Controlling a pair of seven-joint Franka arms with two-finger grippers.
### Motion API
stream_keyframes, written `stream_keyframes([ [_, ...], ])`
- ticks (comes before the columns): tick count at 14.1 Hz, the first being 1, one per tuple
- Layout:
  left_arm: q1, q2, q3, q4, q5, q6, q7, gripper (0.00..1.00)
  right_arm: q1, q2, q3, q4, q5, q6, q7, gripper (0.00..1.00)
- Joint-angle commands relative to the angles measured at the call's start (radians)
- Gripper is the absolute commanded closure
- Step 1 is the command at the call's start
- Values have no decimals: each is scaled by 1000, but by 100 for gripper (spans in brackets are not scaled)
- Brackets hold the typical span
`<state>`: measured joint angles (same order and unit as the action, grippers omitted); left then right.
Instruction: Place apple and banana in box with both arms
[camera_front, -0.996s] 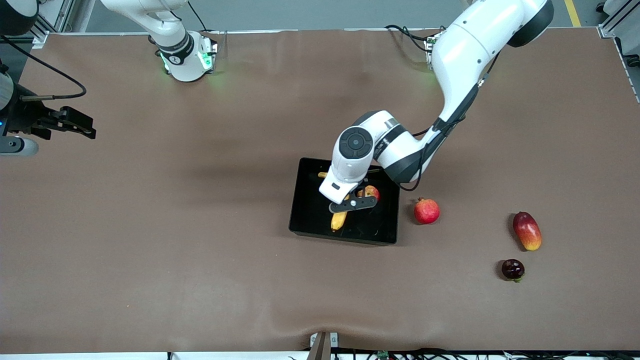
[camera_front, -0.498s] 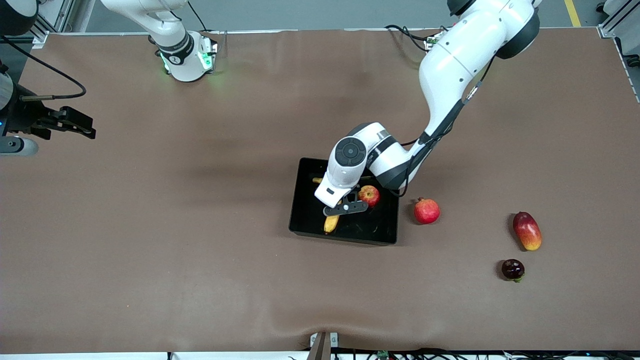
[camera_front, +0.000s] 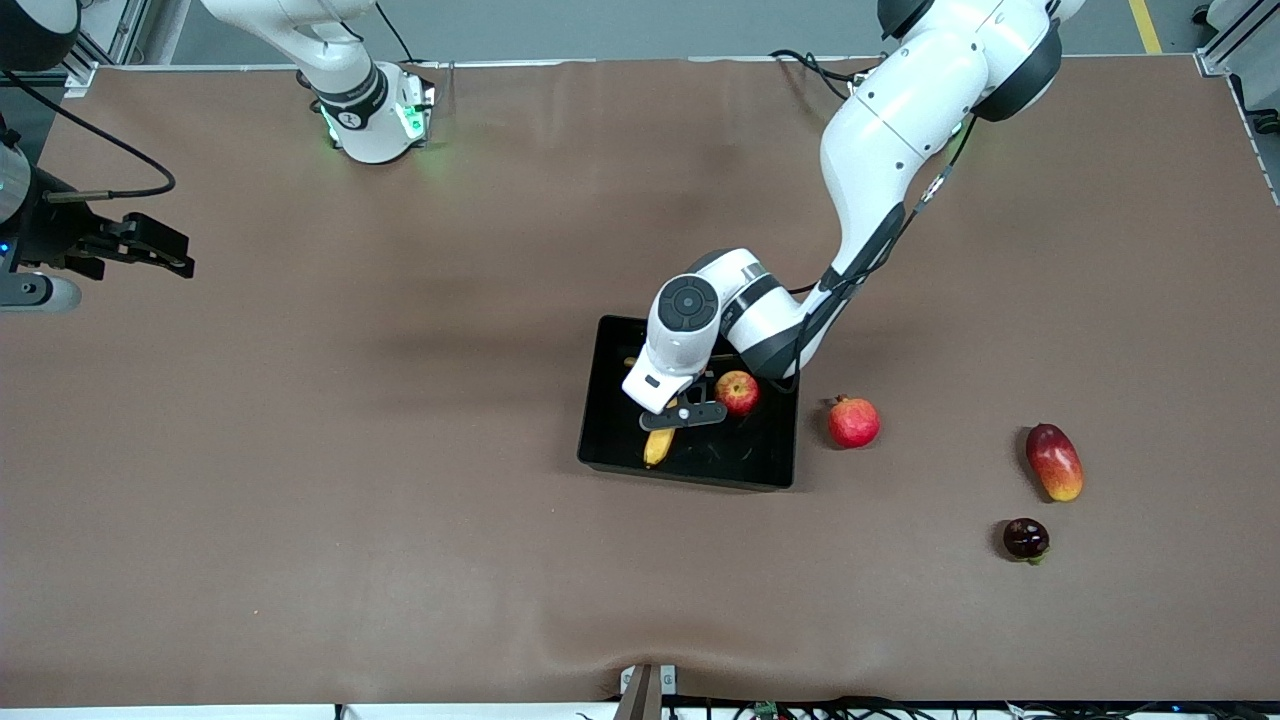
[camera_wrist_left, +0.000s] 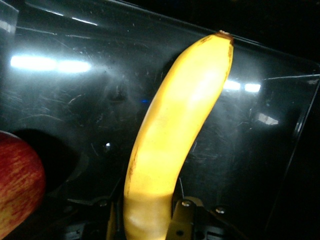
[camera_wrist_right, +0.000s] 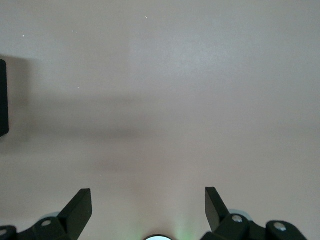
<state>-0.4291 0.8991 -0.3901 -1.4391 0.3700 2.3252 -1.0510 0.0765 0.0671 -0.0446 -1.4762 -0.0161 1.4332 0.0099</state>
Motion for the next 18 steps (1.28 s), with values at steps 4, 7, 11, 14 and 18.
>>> stream_keyframes([
  [4, -16, 32, 16, 23, 4, 31, -3, 0, -1, 5, 3, 11, -4, -4, 4, 0],
  [7, -5, -29, 16, 23, 3, 31, -12, 0, -4, 4, 3, 11, -5, 0, 4, 0],
  [11, 70, -162, 14, 22, -3, 5, -7, 0, -7, 7, 2, 10, -4, 41, 4, 0],
  [14, 127, -270, 14, 16, -6, -69, -1, 0, -1, 16, 2, 10, -4, 41, 5, 0],
  [18, 300, -360, -35, 14, -83, -162, 184, 0, -6, 17, 3, 10, -1, 41, 5, 0],
])
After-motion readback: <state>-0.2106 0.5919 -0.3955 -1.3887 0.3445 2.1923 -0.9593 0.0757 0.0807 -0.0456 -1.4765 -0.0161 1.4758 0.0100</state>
